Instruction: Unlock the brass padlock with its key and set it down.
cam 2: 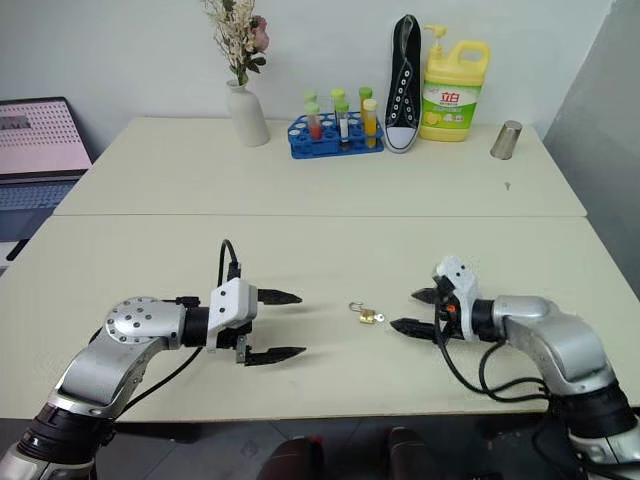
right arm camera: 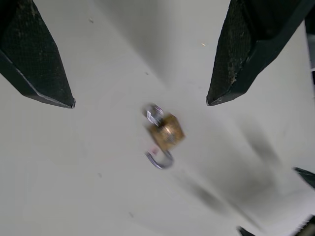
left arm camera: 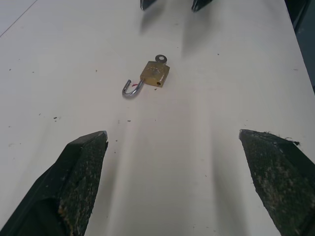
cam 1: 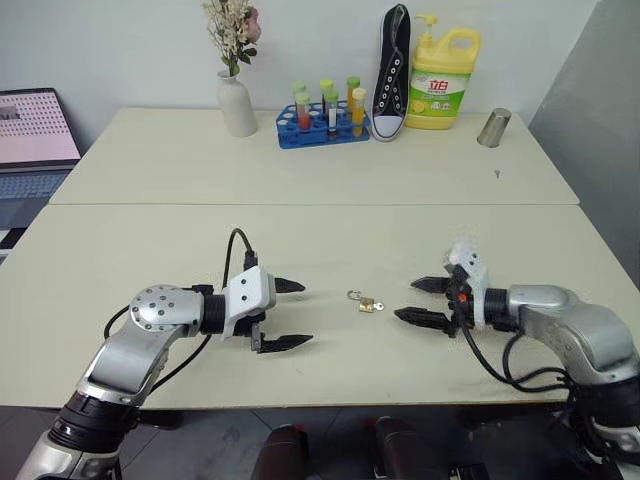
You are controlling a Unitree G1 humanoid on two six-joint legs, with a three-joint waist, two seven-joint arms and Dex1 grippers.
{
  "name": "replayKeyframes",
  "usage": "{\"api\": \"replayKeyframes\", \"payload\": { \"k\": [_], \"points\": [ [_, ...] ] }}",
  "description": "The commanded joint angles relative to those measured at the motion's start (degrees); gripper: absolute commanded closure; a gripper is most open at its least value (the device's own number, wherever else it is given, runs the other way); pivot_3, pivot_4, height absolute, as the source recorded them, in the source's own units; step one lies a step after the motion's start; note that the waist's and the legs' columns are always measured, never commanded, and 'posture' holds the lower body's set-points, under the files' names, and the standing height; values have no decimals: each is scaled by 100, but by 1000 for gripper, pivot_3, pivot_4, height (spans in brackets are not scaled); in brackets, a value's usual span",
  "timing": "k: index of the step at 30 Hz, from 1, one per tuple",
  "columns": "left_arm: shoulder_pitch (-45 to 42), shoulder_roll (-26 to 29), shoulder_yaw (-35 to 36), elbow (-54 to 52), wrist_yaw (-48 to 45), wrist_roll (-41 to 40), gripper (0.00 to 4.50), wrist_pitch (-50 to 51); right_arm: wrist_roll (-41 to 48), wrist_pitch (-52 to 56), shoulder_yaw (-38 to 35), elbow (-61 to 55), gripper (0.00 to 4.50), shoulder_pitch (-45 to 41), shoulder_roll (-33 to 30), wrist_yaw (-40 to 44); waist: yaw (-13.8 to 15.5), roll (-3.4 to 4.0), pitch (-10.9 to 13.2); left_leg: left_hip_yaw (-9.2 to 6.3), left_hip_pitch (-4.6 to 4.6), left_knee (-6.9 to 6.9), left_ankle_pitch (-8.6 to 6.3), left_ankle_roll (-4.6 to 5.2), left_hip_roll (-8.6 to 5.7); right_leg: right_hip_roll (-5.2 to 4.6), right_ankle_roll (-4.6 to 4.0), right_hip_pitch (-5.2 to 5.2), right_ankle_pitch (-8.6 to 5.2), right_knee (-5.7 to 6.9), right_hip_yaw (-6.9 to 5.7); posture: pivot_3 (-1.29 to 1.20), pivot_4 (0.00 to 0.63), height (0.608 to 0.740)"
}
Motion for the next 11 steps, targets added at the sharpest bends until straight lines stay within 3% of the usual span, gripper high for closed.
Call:
{"api": "replayKeyframes", "payload": {
  "k": [1,6,11],
  "points": [
    [-148,104,126,-133,-162,-90,0,-100,166,-310,-526,-516,19,229,-293,268,15,0,0,0,0,0,0,0,-2,0,0,0,0,1,-2,0,150,740],
    [-341,82,55,13,-299,-14,0,-302,-349,-902,-351,-625,19,530,-941,667,48,-3,4,9,0,6,0,0,-17,-9,0,7,0,-6,-2,0,150,740],
    [-429,14,-59,51,-539,-113,0,-393,-587,-1137,-294,-524,19,515,-1029,707,36,-3,4,10,1,6,0,0,-12,-4,0,5,0,-4,2,0,150,740]
  ]
}}
